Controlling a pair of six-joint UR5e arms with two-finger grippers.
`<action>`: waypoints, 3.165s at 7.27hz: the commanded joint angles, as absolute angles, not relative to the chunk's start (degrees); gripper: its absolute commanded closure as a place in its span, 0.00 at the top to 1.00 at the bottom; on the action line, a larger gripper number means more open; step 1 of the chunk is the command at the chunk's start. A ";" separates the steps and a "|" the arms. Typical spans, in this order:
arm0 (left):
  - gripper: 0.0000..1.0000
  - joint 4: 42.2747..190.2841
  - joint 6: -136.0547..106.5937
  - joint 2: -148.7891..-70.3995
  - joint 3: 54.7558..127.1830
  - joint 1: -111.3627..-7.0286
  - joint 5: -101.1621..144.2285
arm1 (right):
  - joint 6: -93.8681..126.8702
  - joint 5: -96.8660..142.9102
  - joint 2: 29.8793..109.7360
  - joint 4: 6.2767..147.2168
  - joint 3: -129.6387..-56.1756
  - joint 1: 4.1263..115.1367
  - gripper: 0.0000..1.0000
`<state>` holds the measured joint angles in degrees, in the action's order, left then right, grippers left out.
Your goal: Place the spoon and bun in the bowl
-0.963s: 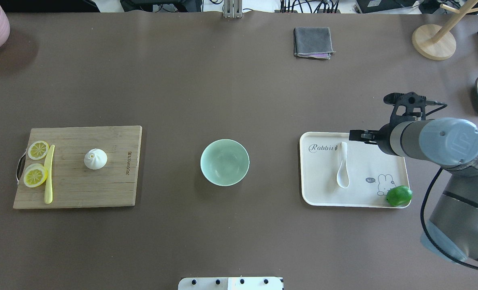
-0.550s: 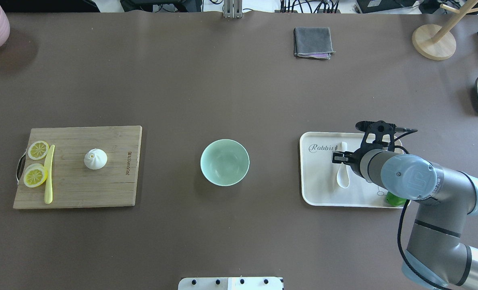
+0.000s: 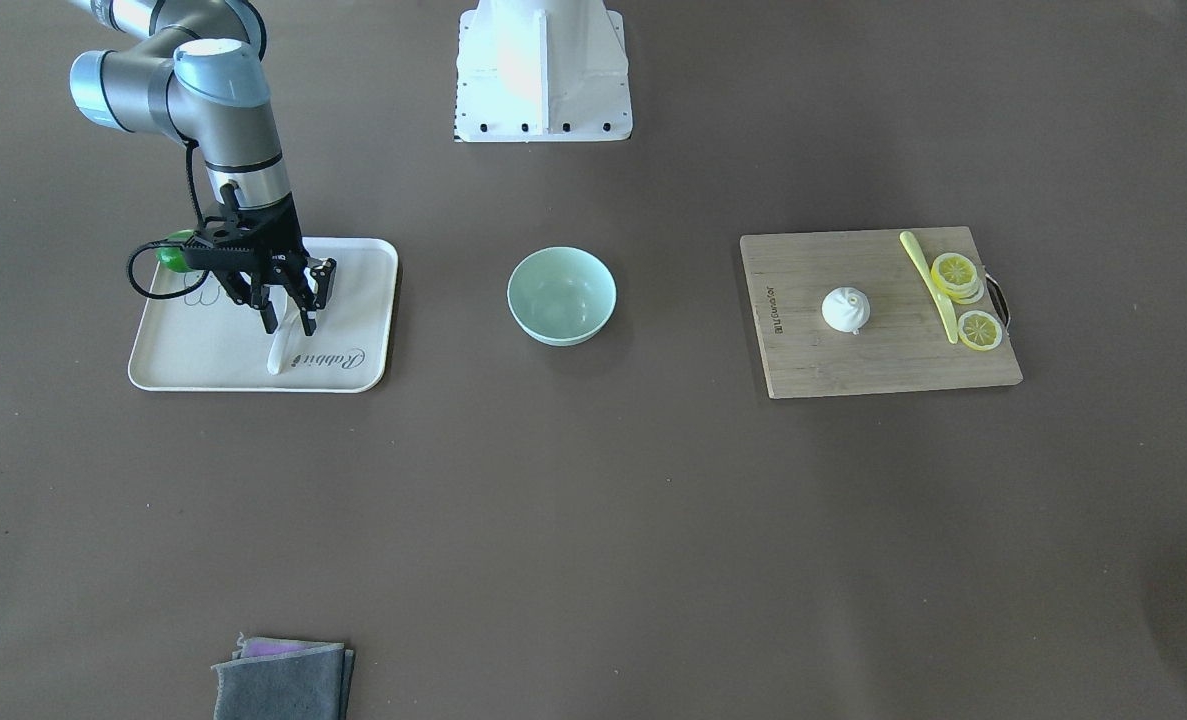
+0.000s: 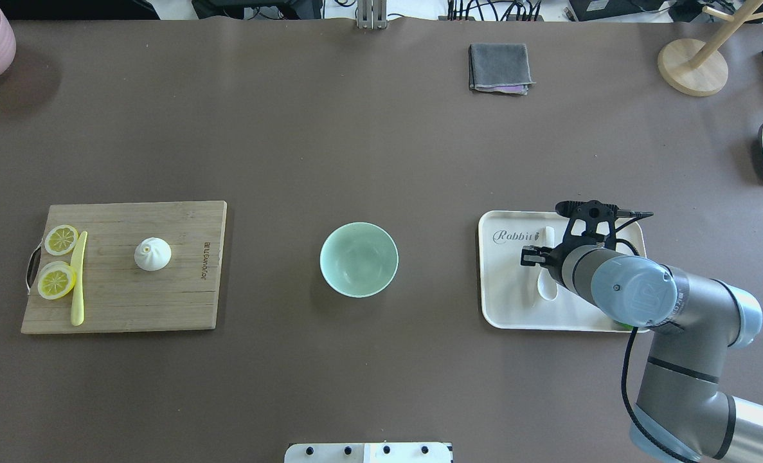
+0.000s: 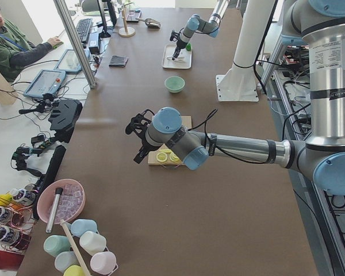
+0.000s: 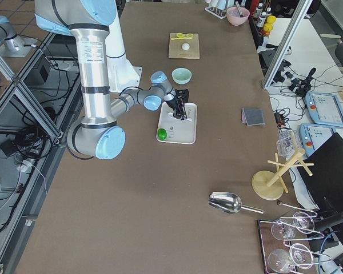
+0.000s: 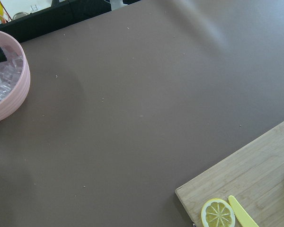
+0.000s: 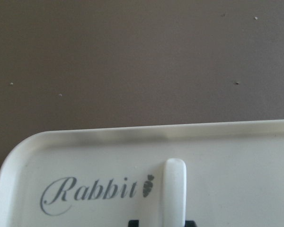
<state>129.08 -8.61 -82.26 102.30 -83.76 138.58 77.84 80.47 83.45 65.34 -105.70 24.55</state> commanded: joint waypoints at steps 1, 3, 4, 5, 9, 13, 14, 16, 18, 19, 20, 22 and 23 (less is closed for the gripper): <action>0.98 129.11 -8.61 -82.18 102.30 -83.76 138.60 | 77.78 80.59 82.62 65.92 -106.17 24.43 0.00; 0.98 129.20 -8.53 -82.09 102.30 -83.76 138.60 | 82.66 80.51 74.15 72.62 -106.17 24.35 0.00; 0.98 129.72 -8.61 -82.00 102.30 -83.76 138.60 | 87.75 80.51 66.00 81.56 -106.08 24.17 0.00; 0.98 129.81 -8.61 -82.00 102.22 -83.76 138.60 | 92.67 80.42 58.00 89.48 -105.47 23.73 0.00; 0.98 129.73 -8.61 -81.91 102.22 -83.67 138.60 | 102.57 71.91 44.39 93.78 -94.40 18.56 0.00; 0.98 129.73 -8.79 -82.00 102.13 -83.24 138.69 | 100.47 69.08 44.73 94.30 -98.23 18.19 1.00; 0.98 129.64 -8.88 -82.09 102.39 -82.97 138.69 | 98.02 69.26 45.43 95.79 -101.65 18.28 1.00; 0.98 133.73 -21.45 -83.57 103.36 -75.82 138.00 | 90.57 76.84 47.79 98.44 -107.82 23.17 1.00; 0.99 139.99 -36.51 -85.51 103.80 -65.71 134.07 | 74.97 90.11 54.19 97.74 -113.96 33.26 1.00; 0.99 140.01 -39.00 -85.69 105.19 -59.74 126.72 | 67.40 97.57 58.40 95.30 -115.47 38.70 1.00; 0.98 140.10 -40.59 -86.39 105.38 -53.67 120.56 | 61.23 104.61 62.01 92.75 -115.66 44.68 1.00; 0.97 140.01 -45.50 -87.01 105.29 -39.62 104.59 | 43.43 117.88 69.84 90.79 -115.40 57.42 1.00; 0.96 140.10 -46.66 -87.10 104.86 -34.33 97.80 | 36.81 121.60 72.57 90.88 -115.31 61.57 1.00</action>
<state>140.02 -44.53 -86.88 105.19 -41.82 106.93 46.23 115.53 68.64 91.16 -115.42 55.30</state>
